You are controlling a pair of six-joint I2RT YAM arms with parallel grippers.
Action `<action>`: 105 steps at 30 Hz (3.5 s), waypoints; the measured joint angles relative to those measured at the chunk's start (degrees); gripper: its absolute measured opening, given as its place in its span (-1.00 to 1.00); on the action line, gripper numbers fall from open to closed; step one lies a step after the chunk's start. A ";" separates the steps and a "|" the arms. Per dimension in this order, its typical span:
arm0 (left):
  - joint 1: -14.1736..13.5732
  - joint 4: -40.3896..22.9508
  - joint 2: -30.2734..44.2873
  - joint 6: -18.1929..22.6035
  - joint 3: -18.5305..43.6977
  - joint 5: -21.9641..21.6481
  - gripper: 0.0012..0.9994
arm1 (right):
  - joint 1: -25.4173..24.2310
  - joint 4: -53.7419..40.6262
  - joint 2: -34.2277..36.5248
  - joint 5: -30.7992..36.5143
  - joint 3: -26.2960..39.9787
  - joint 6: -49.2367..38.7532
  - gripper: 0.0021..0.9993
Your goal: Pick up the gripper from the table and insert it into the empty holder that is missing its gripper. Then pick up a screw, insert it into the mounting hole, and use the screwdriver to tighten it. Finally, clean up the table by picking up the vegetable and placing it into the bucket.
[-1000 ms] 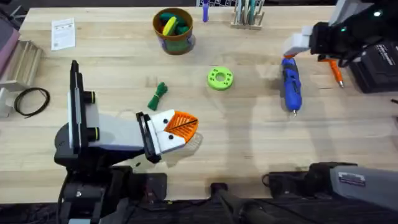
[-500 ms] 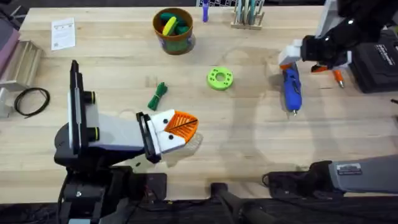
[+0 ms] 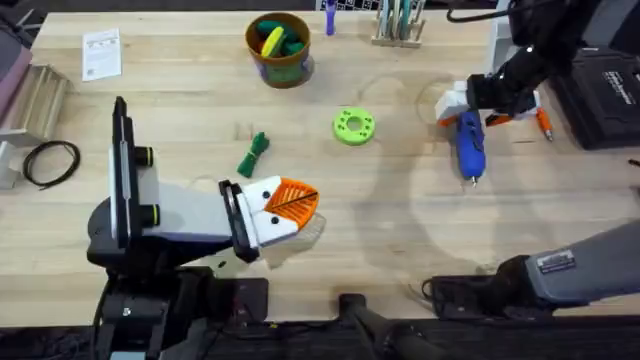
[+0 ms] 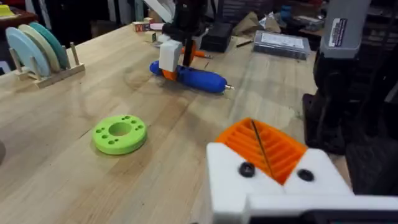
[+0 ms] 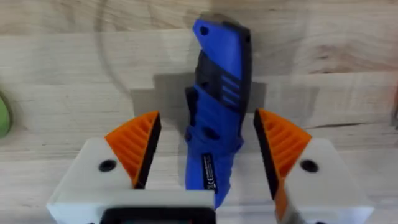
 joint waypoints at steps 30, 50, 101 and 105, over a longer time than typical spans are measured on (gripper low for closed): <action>0.00 0.00 0.02 -0.01 0.00 0.00 -0.97 | -1.55 3.59 5.11 0.00 0.00 0.11 0.81; 0.00 0.00 0.02 -0.02 0.00 0.00 -0.97 | -1.70 3.34 5.44 0.26 0.00 0.51 -0.96; 0.00 0.00 0.00 -0.02 0.00 0.00 -0.97 | 23.38 13.07 -36.55 -17.80 13.97 7.64 -0.96; 0.00 0.00 0.02 -0.02 0.00 0.01 -0.97 | 27.13 24.39 -38.48 -18.02 8.59 9.84 -0.96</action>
